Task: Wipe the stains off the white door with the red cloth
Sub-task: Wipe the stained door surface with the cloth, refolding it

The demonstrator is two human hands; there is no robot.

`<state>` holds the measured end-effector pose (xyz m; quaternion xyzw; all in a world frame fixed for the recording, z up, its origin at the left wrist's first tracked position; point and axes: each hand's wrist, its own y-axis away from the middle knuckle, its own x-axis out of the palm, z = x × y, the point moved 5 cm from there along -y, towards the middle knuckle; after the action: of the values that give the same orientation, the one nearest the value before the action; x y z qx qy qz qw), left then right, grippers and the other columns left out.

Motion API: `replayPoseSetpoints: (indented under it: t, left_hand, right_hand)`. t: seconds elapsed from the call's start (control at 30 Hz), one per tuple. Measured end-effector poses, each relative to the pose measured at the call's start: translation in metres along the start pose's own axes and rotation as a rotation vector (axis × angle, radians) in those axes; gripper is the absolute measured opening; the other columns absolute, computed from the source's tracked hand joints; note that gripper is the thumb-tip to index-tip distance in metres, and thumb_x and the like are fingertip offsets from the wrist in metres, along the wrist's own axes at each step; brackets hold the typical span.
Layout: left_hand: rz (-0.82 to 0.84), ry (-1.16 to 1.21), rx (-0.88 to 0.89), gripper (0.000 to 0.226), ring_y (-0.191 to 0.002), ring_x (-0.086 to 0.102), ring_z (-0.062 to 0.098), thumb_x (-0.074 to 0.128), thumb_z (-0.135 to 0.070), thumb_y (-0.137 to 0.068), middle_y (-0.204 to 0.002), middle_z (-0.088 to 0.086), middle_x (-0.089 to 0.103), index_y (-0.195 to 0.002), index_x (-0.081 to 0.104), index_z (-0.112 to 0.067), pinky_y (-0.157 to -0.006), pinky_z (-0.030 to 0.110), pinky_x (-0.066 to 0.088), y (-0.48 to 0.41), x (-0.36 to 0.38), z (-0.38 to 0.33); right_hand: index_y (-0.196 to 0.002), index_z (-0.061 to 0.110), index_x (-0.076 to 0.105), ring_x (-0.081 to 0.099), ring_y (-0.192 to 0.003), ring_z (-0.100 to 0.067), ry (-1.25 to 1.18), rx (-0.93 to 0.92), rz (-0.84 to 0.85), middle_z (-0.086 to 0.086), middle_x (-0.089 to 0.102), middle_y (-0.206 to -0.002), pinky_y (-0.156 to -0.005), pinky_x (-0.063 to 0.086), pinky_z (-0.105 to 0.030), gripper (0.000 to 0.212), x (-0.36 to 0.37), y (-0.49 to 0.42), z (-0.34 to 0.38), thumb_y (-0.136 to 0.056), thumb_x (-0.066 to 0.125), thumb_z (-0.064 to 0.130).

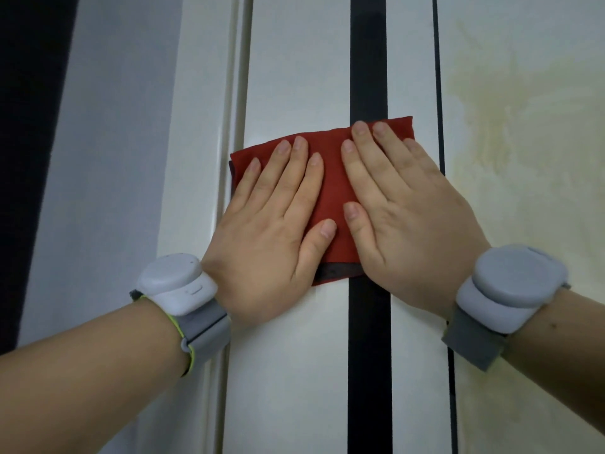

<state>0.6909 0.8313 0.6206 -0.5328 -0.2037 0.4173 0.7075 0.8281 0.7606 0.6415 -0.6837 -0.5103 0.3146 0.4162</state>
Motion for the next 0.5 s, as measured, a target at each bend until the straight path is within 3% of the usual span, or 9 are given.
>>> replayPoseSetpoints:
  t: [0.2, 0.5]
  left_hand:
    - [0.059, 0.019, 0.013, 0.07, -0.16, -0.006, 0.019, 0.014, -0.051, -0.106, -0.174, 0.006, -0.001, -0.165, 0.004, -0.015, -0.13, 0.038, -0.006, -0.014, -0.004, 0.009]
    - [-0.018, -0.028, 0.035, 0.068, -0.16, 0.007, 0.03, 0.023, -0.045, -0.108, -0.171, 0.016, 0.012, -0.163, 0.018, -0.005, -0.13, 0.051, 0.01, 0.022, 0.004, -0.009]
  right_hand:
    - [-0.158, 0.006, 0.028, 0.02, -0.155, -0.029, 0.013, 0.002, -0.009, -0.013, 0.025, -0.166, -0.125, 0.019, -0.047, 0.061, 0.004, -0.008, -0.005, -0.105, 0.025, 0.036]
    - [-0.159, 0.004, 0.021, 0.013, -0.156, -0.03, 0.02, 0.038, 0.057, -0.015, 0.017, -0.168, -0.126, 0.015, -0.048, 0.062, 0.001, 0.028, 0.014, -0.106, 0.021, 0.036]
